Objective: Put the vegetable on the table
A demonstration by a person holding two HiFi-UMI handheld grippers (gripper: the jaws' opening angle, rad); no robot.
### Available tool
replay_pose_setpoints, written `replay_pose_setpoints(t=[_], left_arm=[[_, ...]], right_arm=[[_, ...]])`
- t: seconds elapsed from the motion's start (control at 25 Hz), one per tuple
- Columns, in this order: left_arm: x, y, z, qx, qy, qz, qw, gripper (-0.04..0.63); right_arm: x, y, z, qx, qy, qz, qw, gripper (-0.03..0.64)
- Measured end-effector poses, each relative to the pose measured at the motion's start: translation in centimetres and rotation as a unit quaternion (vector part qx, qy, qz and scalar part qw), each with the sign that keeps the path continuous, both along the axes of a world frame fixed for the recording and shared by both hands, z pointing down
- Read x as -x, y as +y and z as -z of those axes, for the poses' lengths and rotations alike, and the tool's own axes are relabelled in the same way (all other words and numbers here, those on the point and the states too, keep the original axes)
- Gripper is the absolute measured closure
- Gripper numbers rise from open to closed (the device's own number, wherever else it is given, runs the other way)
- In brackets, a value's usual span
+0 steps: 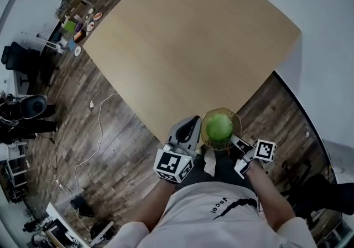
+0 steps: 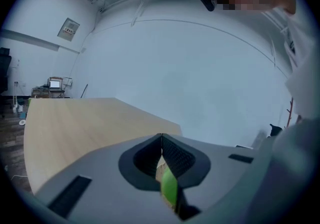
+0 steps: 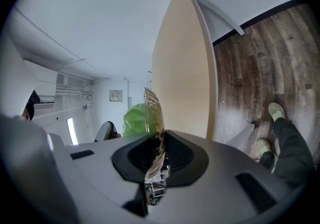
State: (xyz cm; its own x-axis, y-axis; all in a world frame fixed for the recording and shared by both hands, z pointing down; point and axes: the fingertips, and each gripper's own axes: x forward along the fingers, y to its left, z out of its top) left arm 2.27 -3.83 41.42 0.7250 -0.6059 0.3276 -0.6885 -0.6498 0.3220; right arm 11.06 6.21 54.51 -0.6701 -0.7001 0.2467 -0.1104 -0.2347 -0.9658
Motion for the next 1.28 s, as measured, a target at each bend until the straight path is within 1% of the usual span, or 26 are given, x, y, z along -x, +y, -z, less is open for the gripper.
replay_pose_setpoints(t=[0.2,0.4,0.52,0.6,0.72,0.84,0.92,1.0,1.12,1.28], left_arm=[[0.0,-1.6,-3.2,0.01,-0.011,0.022,0.9997,0.581],[0.1,-2.2,-5.7,0.022,-0.022,0.039,0.9987,0.581],[0.3,-3.0,-6.6,0.028,-0.026,0.049,0.9981,0.581],[0.3,-3.7,-6.3,0.032,-0.025,0.055,0.9977,0.581],[0.4,-4.2,-6.5,0.037,-0.023,0.066,0.9968,0.581],[1.0,-4.0,-7.4,0.043,-0.023,0.076,0.9959,0.581],[1.5,-3.8,-7.9,0.045,-0.024,0.082,0.9953,0.581],[1.9,-3.8,-8.3,0.046,-0.025,0.088,0.9948,0.581],[2.6,-3.8,-8.4,0.049,-0.025,0.096,0.9939,0.581],[3.2,-4.0,-8.0,0.046,-0.023,0.103,0.9933,0.581]], right_arm=[[0.5,-2.0,-4.4,0.014,0.002,0.04,0.999,0.575],[0.8,-2.9,-7.8,0.034,-0.003,0.057,0.998,0.575],[0.9,-4.1,-9.1,0.039,0.003,0.065,0.997,0.575],[0.8,-5.1,-9.2,0.045,0.014,0.072,0.996,0.575],[0.3,-5.5,-10.4,0.066,0.042,0.085,0.993,0.575],[0.6,-5.8,-11.8,0.065,0.061,0.097,0.991,0.575],[0.6,-5.6,-12.7,0.072,0.085,0.109,0.988,0.574],[1.2,-5.9,-13.0,0.084,0.086,0.106,0.987,0.574],[2.1,-6.6,-13.0,0.116,0.08,0.096,0.985,0.574],[2.8,-8.0,-12.9,0.138,0.095,0.093,0.981,0.574]])
